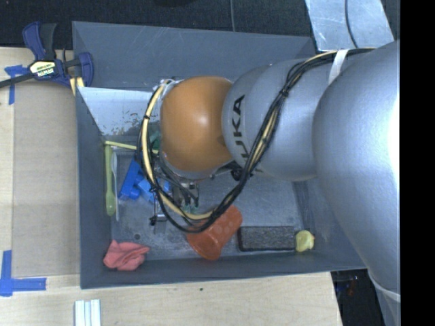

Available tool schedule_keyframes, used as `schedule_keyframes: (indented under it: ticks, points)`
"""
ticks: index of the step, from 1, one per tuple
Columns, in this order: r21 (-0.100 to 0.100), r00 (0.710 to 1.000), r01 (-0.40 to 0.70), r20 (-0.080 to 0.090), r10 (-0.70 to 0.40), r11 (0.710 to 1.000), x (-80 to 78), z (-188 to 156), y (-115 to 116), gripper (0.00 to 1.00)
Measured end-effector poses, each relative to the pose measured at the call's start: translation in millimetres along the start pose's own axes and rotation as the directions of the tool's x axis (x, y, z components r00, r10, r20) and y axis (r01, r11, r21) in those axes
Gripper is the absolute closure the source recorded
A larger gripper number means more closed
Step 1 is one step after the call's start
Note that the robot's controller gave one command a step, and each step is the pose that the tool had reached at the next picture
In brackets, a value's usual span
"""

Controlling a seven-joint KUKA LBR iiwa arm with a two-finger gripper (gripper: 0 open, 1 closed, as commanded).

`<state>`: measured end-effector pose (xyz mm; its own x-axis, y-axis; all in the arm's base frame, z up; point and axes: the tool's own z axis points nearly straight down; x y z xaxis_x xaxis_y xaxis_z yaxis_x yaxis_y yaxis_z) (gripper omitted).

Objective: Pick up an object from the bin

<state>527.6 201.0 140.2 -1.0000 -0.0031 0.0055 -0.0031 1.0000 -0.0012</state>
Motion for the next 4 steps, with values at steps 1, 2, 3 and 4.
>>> schedule_keyframes:
  ticks: [1, 2, 3, 4]
  points:
    - [-0.002, 1.000, -0.004, 0.008, 0.004, 1.000, -2.0, -5, -1, 0.00]
    - [-0.003, 0.988, 0.153, 0.014, -0.153, 0.988, -52.7, 36, -19, 0.00]
    - [-0.001, 0.969, 0.247, 0.007, -0.247, 0.969, -71.8, 18, -44, 0.00]
    - [-0.001, 0.950, 0.312, 0.006, -0.312, 0.950, -71.8, 20, -47, 0.00]
